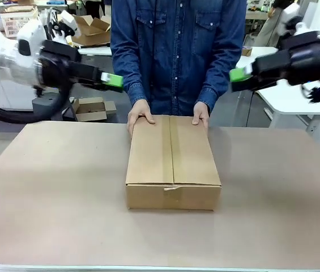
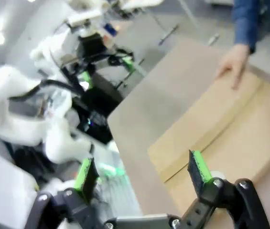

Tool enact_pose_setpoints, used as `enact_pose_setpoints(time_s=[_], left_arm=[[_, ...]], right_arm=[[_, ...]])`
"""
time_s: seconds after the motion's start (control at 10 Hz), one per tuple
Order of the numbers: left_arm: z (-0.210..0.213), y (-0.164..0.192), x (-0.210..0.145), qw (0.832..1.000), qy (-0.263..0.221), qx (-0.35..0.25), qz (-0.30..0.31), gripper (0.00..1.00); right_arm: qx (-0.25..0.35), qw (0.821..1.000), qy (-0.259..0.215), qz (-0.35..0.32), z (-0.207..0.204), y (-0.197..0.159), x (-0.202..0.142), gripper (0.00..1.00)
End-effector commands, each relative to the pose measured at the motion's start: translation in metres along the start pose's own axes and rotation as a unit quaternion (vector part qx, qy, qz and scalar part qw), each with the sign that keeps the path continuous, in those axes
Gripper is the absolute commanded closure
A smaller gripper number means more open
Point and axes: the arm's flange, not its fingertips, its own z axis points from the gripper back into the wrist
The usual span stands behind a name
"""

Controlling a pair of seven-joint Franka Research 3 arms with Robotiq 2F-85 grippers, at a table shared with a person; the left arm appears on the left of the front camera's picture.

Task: Pack the gift set into the box.
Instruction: Press and hold the closed box until the human finishes sealing it.

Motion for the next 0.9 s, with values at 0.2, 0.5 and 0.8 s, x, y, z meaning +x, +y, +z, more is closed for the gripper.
enact_pose_setpoints(time_s=[0.2,0.5,0.8], left_arm=[[0.006,-0.009,-0.026,0.983,-0.007,0.01,-0.183,0.0],[-0.01,-0.004,-0.02,0.988,-0.018,0.002,-0.152,0.0],[-0.048,0.053,-0.057,0.985,0.054,-0.018,-0.165,0.0]], right_arm=[[-0.132,0.928,0.035,0.347,-0.036,-0.002,-0.049,0.0],[0.013,0.986,0.044,0.16,-0.037,0.004,-0.024,0.0],[0.03,0.933,0.025,0.358,-0.085,-0.069,-0.044,0.0]])
